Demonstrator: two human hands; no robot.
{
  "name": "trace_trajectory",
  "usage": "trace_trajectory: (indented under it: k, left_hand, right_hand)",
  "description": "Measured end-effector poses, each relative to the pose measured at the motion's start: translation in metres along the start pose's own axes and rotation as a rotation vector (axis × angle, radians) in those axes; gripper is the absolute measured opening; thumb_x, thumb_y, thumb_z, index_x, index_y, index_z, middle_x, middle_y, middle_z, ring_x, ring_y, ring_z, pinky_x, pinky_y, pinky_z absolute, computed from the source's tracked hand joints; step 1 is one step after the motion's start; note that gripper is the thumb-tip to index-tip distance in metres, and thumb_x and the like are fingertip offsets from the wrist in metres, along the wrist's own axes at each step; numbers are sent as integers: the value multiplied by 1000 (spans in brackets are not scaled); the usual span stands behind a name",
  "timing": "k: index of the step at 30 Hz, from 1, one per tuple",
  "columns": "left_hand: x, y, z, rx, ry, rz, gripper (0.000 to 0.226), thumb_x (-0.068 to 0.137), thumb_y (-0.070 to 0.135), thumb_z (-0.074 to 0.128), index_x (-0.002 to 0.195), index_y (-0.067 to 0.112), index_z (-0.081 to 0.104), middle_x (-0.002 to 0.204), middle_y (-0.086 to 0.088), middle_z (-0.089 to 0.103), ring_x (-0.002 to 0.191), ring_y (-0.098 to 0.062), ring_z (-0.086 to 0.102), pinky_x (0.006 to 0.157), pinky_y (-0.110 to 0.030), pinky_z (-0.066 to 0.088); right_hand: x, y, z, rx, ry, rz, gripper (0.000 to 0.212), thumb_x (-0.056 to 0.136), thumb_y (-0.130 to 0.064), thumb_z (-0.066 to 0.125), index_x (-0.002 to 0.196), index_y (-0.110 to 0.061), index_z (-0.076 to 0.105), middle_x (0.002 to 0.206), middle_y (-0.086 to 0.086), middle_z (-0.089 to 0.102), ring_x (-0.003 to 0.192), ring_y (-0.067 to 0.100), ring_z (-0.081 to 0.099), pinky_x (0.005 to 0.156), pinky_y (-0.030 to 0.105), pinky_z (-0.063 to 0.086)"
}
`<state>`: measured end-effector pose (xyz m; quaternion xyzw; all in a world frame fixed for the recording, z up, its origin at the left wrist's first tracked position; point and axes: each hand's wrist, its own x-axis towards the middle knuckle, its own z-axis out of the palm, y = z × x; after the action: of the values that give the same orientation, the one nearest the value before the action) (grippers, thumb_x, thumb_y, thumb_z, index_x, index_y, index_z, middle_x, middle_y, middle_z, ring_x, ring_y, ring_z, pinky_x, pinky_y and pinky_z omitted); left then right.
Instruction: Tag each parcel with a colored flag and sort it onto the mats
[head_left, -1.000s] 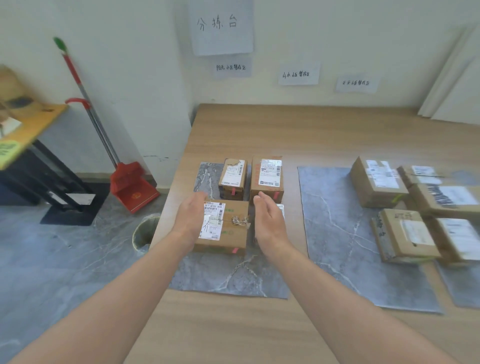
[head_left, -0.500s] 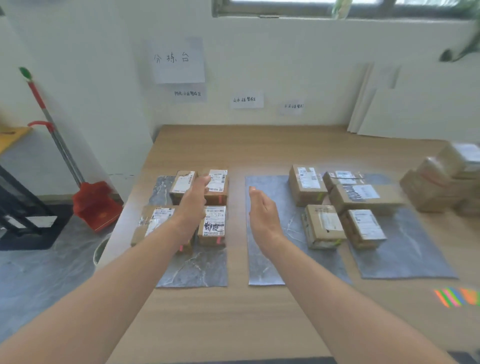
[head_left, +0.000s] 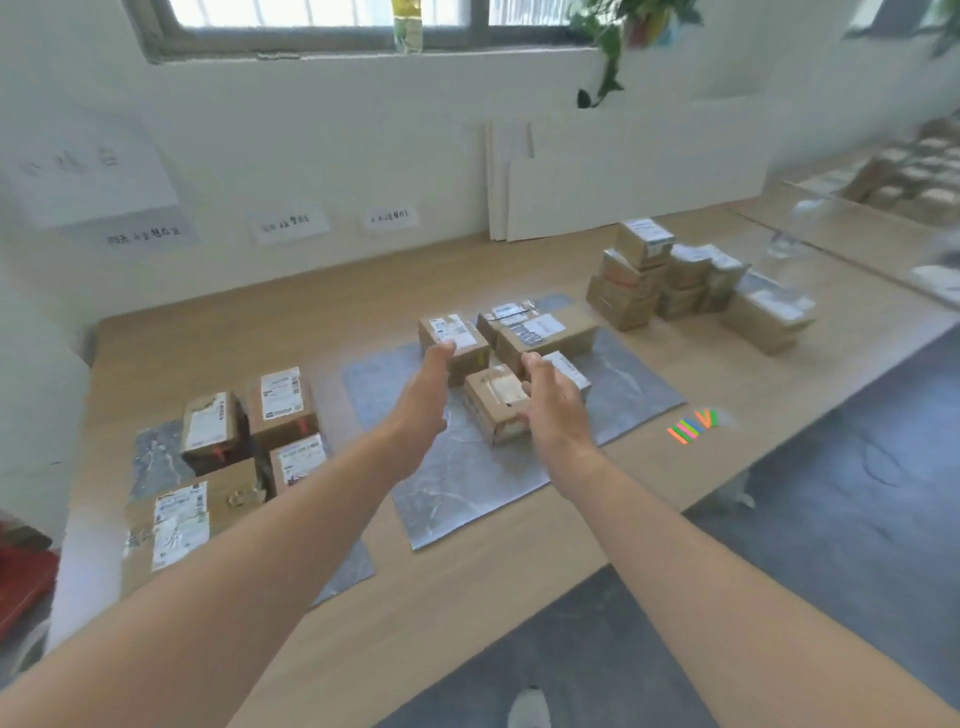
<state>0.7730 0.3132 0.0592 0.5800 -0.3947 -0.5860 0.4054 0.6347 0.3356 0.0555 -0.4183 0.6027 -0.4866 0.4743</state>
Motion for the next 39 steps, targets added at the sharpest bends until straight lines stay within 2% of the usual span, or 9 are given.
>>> trace_trajectory:
  k: [3,8,11,16,19,22,26,30,39]
  left_hand:
    - [-12,3,34,23,-84,10,38,103,49,36,133,30,50,114,9,57,114,-14,56,110,-39,37]
    - [-19,5,91,79,-214,29,61,82,67,47,134,36,48,144,-2,46,134,-23,44,114,-43,35]
    - [-16,3,127,105,-252,27,68,87,67,44,146,33,44,145,-1,46,133,-22,44,116,-45,34]
    - [-8,6,199,146,-274,23,76,69,71,42,136,36,50,132,1,52,137,-24,45,117,-46,33]
    - [-1,6,252,126,-279,46,68,73,69,43,130,34,55,133,-3,53,140,-31,42,118,-48,33]
    - [13,4,311,119,-287,47,75,84,67,45,147,28,46,152,-8,43,142,-29,41,118,-48,32]
    - [21,4,388,131,-320,36,88,72,70,43,150,30,40,148,1,46,136,-21,45,118,-44,32]
    - [32,7,453,96,-337,23,58,97,60,41,146,29,43,143,1,48,132,-20,47,117,-42,32]
    - [65,32,550,120,-399,54,72,88,65,41,151,29,39,145,1,47,136,-23,45,118,-44,31]
  right_hand:
    - [-11,0,-32,26,89,10,32,102,-41,42,94,-22,66,94,-12,65,93,2,60,104,47,49]
    - [-19,2,-90,94,210,27,28,106,-32,41,90,-31,64,88,-27,60,91,-4,58,105,43,50]
    - [-17,5,-123,100,252,44,32,105,-33,41,105,-9,63,94,-18,63,107,9,61,105,51,49]
    - [9,10,-186,94,275,54,25,106,-37,40,95,-29,61,103,-16,60,118,19,58,109,49,47]
    - [31,10,-229,110,262,43,43,107,-35,38,119,1,58,131,17,58,126,31,53,108,55,46]
    - [56,15,-278,176,254,80,52,106,-37,39,133,6,48,144,27,44,129,42,46,105,59,46]
    - [82,26,-346,228,258,99,33,106,-39,38,114,-19,63,137,17,56,122,32,57,100,49,54]
    - [97,23,-407,243,335,103,29,106,-38,39,91,-25,60,131,4,52,118,19,53,99,53,54]
    - [145,10,-493,230,365,79,54,106,-37,39,134,8,47,145,27,42,128,40,46,100,53,53]
